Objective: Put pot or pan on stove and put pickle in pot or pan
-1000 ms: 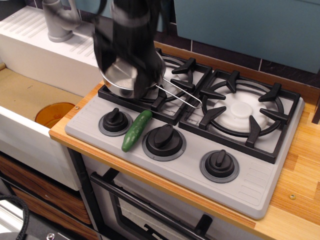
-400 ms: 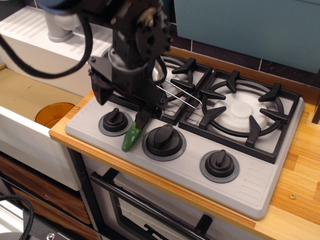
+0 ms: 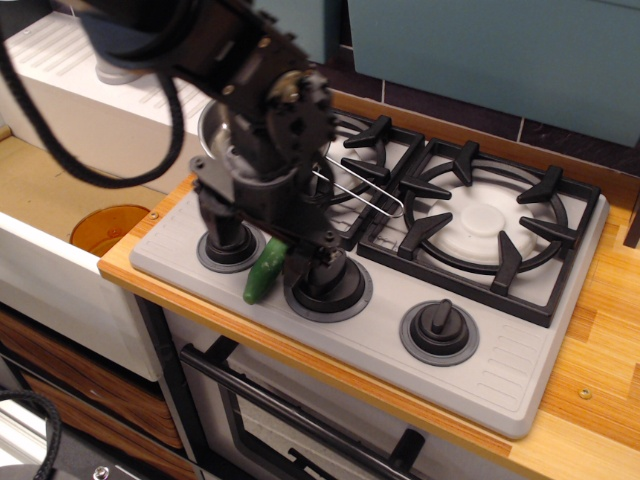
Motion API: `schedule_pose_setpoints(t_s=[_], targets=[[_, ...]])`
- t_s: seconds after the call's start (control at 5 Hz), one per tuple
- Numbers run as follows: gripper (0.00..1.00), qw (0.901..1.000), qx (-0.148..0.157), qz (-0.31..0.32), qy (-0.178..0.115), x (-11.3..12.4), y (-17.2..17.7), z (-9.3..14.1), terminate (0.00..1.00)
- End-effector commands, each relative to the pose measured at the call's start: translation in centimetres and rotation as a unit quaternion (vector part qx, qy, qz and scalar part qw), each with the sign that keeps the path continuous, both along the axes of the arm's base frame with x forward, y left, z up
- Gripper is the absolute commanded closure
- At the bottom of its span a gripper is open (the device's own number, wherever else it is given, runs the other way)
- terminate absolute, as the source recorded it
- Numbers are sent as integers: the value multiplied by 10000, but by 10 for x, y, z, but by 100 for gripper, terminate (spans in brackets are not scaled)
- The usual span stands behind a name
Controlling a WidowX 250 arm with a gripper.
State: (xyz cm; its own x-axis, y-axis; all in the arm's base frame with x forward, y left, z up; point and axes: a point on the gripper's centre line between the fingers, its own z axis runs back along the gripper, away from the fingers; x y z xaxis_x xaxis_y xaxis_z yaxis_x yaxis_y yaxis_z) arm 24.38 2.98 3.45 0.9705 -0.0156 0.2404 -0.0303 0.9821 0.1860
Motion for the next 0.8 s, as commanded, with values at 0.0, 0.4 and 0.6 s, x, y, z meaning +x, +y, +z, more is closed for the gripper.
schedule_pose_setpoints(t_s=[0.0,0.4,0.6], targets=[[0,9993,-334,37,-146,1,-2,-13,0],[100,9973,-719,123,-105,3,-2,-23,0],[100,9957,-915,155,21,5,-1,-17,0]])
